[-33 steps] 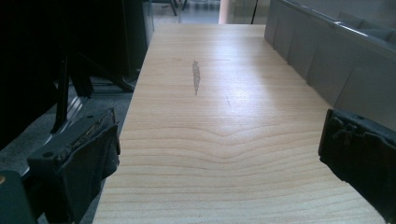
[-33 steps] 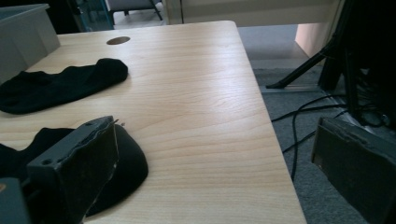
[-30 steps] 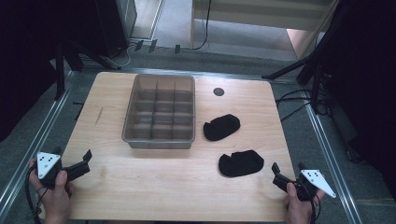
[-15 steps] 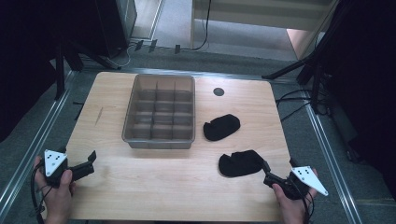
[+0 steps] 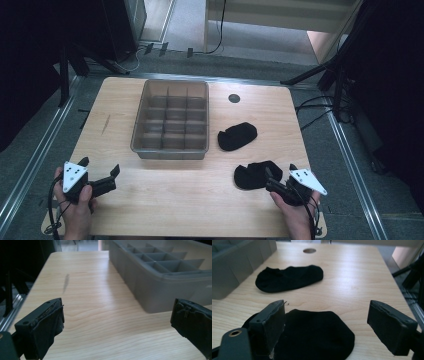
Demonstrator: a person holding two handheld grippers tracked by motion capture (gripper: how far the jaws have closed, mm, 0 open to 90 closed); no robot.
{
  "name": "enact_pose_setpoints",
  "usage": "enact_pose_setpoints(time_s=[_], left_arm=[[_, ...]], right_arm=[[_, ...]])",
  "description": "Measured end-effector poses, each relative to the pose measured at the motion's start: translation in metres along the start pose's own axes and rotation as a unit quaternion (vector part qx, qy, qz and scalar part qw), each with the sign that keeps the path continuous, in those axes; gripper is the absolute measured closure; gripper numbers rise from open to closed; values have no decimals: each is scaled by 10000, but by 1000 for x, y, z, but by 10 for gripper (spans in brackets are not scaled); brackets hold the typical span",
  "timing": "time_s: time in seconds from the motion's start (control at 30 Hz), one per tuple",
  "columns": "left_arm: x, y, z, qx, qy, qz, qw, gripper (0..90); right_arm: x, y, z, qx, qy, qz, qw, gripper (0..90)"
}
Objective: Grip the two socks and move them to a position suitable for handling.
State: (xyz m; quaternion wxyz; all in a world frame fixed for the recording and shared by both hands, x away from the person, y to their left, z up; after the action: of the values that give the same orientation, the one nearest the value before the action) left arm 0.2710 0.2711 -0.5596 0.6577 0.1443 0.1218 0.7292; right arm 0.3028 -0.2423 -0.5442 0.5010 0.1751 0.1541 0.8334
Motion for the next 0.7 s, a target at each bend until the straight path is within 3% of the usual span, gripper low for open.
enact_pose_setpoints(time_s=[0.13, 0.2, 0.27, 0.3, 0.4, 0.5, 0.57, 0.6, 0.7], left_arm=[[-14, -4, 3, 84, -79, 34, 9999, 0], [-18, -3, 4, 69, -84, 25, 9999, 0], [-29, -2, 8, -16, -260, 75, 9996, 0], [-31, -2, 9, -43, -249, 103, 9996, 0], [-42, -2, 9, -53, -60, -81, 9999, 0], [-53, 0, 6, -36, -211, -261, 9994, 0], [-56, 2, 6, -37, -228, -344, 9991, 0], [-61, 6, 4, -28, -230, -542, 9983, 0], [-65, 9, 0, 27, -236, -676, 9974, 0]], right_arm=[[-1, -11, 0, 529, -249, -123, 9982, 205], [1, -17, -2, 737, -242, -82, 9970, 211], [3, -21, -5, 897, -194, -90, 9957, 218], [3, -23, -7, 939, -236, -87, 9953, 228], [3, -27, -14, 1055, -346, -201, 9936, 251], [9, -32, -24, 1238, -314, -79, 9918, 245], [13, -35, -27, 1242, -354, 37, 9916, 248], [14, -37, -28, 1257, -368, 67, 9914, 249], [16, -41, -31, 1348, -334, 96, 9903, 248]])
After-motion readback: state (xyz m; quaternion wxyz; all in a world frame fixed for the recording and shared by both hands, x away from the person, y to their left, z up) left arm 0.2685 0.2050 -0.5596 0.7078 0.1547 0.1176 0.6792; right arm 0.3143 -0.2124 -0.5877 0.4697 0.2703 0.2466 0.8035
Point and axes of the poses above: each handheld gripper's, and its own axes: y roughly backward along the jaws, z roughly out of its top, x roughly to its left, the point moved 8 cm from there along -y, roughly forward along the jaws, and after that the axes turned 15 degrees about z, right-handed, at the moved point
